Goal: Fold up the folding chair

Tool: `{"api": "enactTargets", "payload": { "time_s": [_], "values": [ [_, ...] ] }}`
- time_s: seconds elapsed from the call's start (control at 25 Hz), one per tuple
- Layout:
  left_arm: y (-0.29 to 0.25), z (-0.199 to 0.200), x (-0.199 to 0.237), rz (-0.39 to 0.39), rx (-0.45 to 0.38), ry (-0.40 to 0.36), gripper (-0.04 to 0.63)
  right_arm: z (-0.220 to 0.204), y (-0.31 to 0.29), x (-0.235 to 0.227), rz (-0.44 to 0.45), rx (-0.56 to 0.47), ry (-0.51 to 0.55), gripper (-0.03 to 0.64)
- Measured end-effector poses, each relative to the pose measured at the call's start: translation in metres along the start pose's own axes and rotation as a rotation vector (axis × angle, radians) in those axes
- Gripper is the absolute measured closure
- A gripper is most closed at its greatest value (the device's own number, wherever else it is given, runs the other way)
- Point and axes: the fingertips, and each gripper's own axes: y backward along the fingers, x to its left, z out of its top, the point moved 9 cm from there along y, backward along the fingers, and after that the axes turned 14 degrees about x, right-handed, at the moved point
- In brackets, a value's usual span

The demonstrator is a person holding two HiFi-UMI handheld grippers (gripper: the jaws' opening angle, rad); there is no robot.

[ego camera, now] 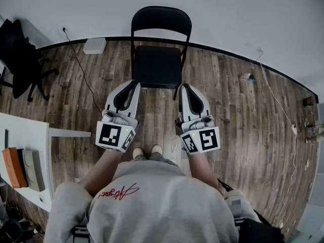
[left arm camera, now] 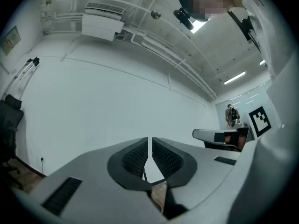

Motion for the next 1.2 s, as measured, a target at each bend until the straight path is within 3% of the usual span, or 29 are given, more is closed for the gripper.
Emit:
{"api": "enactTargets", "payload": {
  "time_s": [0.2, 0.6, 0.84, 1.2],
  "values": [
    [0.007, -0.003, 0.004, 0.021, 0.017, 0.025, 0.554, -0.003, 0.0, 0.006, 0.007, 0.016, -0.008, 0.595],
    [0.015, -0.008, 0.005, 0.031, 0.004, 0.001, 0.554, -0.005, 0.004, 0.015, -0.009, 0.013, -0.021, 0.594],
    [0.007, -0.01, -0.005, 0.049, -0.001, 0.013, 0.554, -0.003, 0.009, -0.002, -0.028, -0.014, -0.044, 0.594],
    [-0.009, -0.023, -0.011, 0.115, 0.025, 0.049, 0.554, -0.012, 0.001, -0.022, 0.016, 0.013, -0.032, 0.594]
  ]
}}
